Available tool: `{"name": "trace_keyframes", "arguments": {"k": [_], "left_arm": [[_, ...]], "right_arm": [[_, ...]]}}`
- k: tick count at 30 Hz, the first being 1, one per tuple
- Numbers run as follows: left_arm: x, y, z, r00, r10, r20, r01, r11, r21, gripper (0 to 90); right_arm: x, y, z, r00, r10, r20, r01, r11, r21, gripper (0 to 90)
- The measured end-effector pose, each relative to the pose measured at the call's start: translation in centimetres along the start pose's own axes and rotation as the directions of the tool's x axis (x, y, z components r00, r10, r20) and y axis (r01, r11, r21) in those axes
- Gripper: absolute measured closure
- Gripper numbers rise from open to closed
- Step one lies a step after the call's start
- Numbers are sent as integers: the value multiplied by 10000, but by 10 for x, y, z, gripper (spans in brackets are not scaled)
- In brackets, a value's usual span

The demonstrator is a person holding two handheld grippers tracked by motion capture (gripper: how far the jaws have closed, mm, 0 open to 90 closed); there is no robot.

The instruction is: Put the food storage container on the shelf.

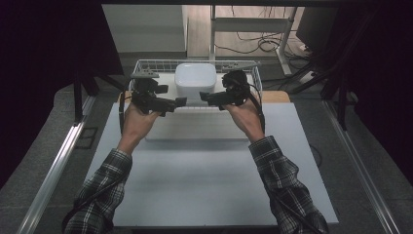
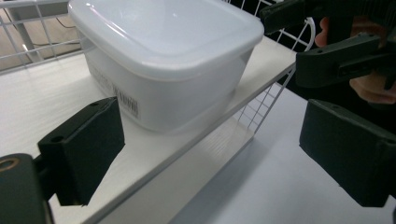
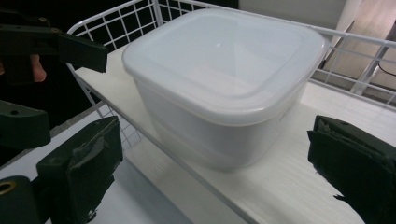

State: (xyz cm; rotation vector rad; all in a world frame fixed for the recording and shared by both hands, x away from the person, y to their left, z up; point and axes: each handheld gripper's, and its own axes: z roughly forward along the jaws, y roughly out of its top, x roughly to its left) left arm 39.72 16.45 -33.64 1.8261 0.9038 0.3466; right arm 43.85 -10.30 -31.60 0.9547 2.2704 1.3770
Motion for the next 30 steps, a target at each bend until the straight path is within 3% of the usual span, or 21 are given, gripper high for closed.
{"name": "trace_keyframes", "arguments": {"k": [3,7,21,30], "left_arm": [[-3,-7,-1,9992,389,-116,-387,9992,125,45],[-6,-12,-3,9985,530,-129,-529,9986,94,40],[-16,-34,-6,9964,758,374,-750,9969,-247,38],[-22,-45,-9,9954,833,464,-818,9961,-325,42]], "right_arm": [[4,-5,-1,9997,-249,22,249,9997,0,15],[5,-9,-1,9992,-401,10,401,9992,3,14],[11,-26,-14,9980,-621,-124,621,9981,3,13],[15,-35,-19,9956,-925,-131,926,9957,55,13]]}}
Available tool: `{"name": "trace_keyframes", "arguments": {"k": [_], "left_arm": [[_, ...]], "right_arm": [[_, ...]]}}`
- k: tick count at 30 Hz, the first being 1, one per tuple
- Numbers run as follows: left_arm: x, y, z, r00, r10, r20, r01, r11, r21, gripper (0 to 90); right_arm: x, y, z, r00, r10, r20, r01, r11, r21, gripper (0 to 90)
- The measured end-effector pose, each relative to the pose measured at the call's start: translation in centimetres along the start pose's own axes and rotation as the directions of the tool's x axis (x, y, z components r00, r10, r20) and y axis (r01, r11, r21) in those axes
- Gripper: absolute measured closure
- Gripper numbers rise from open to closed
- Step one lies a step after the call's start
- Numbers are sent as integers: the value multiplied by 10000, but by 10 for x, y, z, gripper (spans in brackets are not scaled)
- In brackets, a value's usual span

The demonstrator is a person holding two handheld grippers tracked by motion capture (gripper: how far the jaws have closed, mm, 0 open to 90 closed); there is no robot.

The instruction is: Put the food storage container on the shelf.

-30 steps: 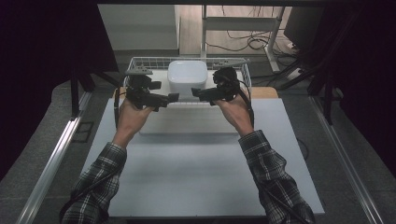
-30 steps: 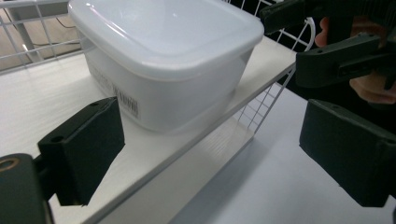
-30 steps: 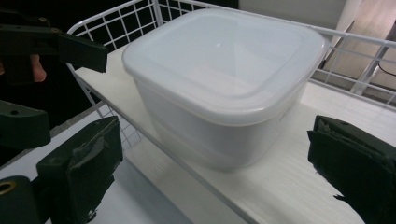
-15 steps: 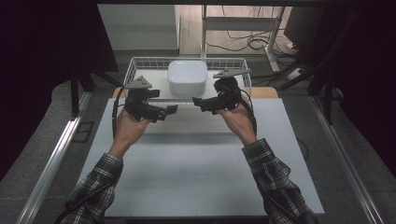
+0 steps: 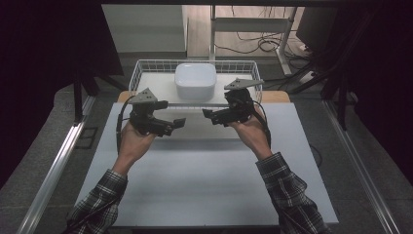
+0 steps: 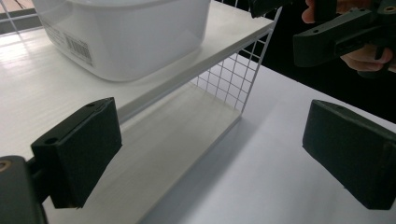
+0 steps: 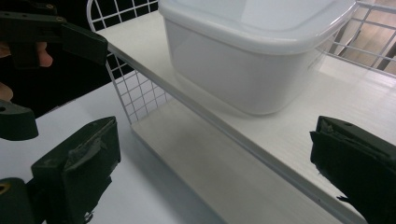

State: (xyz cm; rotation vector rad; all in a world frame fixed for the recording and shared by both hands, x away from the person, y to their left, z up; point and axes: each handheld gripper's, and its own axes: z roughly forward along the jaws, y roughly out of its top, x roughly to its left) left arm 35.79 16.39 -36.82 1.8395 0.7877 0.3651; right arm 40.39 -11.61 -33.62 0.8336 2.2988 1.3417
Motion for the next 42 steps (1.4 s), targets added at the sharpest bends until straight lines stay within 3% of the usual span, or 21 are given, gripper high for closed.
{"name": "trace_keyframes", "arguments": {"k": [7,11,27,34,42], "left_arm": [[-9,-12,-1,9996,290,-66,-290,9995,-86,45],[-15,-18,-2,9995,279,117,-277,9994,-216,43],[-33,-53,0,9986,363,371,-369,9992,134,41],[-36,-72,1,9986,187,496,-200,9994,277,45],[-34,-90,-1,9986,-118,508,101,9994,337,45]], "right_arm": [[5,-9,-5,9999,-146,-79,146,9999,35,14],[9,-14,-8,9996,-214,-162,214,9998,14,14],[21,-50,-13,9980,-522,-361,525,9986,84,14],[25,-66,-13,9970,-673,-380,679,9976,148,7],[26,-87,-14,9984,-432,-362,438,9989,163,0]]}}
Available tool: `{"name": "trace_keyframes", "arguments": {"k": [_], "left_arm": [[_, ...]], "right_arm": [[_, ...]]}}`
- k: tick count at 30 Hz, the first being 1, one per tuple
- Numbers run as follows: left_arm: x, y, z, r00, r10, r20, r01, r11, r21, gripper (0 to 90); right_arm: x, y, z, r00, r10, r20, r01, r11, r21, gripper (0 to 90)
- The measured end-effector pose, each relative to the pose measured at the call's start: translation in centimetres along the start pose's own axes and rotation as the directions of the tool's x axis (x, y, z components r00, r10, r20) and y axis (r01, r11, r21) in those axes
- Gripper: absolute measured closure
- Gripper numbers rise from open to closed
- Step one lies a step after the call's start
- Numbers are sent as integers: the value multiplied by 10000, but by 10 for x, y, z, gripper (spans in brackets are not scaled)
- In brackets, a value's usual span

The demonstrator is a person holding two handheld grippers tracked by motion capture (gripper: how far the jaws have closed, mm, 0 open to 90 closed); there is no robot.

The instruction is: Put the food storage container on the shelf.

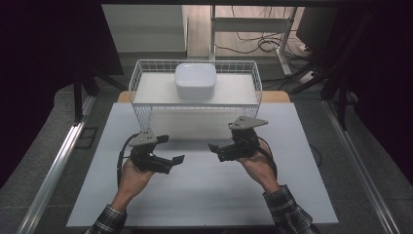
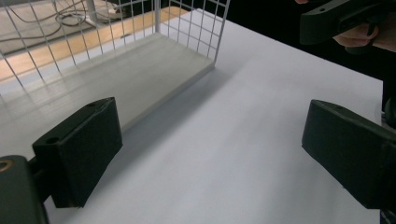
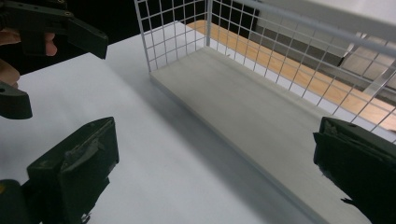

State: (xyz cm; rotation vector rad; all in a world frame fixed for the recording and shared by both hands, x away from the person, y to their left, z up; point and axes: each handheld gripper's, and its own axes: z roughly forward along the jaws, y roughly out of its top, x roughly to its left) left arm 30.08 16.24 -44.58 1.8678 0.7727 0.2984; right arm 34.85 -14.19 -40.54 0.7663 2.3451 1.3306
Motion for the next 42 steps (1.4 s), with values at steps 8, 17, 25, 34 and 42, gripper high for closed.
{"name": "trace_keyframes", "arguments": {"k": [8,17,25,34,42], "left_arm": [[-4,-15,-2,9997,36,-238,-29,9996,275,41],[-12,-32,-5,9994,1,-355,19,9986,536,35],[-15,-44,-15,9983,-138,-568,166,9987,485,33],[-13,-61,-26,9950,-322,-949,375,9977,556,30],[-13,-76,-36,9909,-399,-1287,488,9966,670,23]], "right_arm": [[3,-17,-4,9999,13,110,-15,9998,178,0],[6,-32,-13,9998,31,176,-37,9996,293,0],[8,-42,-20,9994,-88,327,76,9993,370,0],[4,-60,-28,9981,-66,609,34,9986,526,0],[-1,-80,-41,9959,152,894,-186,9991,374,0]]}}
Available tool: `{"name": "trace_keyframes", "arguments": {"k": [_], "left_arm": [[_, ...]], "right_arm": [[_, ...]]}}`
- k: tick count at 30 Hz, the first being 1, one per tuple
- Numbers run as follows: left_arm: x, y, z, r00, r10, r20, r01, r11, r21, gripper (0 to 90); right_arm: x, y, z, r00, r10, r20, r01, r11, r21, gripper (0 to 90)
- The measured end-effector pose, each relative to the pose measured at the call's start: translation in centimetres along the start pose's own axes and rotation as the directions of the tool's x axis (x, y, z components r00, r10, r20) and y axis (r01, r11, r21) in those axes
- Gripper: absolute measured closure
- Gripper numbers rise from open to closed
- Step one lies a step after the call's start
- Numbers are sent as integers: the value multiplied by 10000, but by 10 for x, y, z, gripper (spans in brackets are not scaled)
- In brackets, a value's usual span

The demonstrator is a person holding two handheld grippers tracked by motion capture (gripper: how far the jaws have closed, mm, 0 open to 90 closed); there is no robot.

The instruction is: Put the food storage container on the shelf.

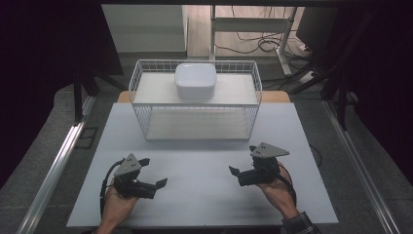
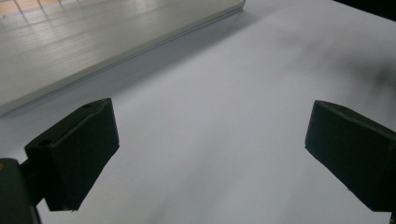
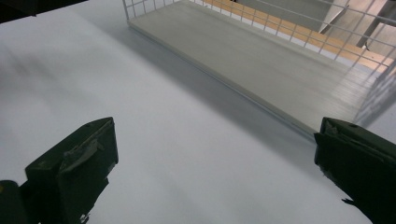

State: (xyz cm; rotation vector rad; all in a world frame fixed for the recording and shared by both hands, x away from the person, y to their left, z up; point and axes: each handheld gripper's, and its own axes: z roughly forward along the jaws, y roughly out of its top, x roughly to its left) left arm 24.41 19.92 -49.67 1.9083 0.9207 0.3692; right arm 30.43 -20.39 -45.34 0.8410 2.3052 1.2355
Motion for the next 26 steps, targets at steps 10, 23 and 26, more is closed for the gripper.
{"name": "trace_keyframes", "arguments": {"k": [10,23,26], "left_arm": [[3,-19,-2,9996,-185,-206,196,9985,516,9],[1,-32,14,10000,74,-41,-68,9908,1353,5],[2,-32,15,10000,-8,-72,18,9912,1326,4]], "right_arm": [[-4,-29,-3,9993,272,245,-279,9992,299,0],[-2,-56,10,9994,345,25,-345,9898,1386,0],[-3,-58,12,9991,414,128,-429,9870,1551,0]]}}
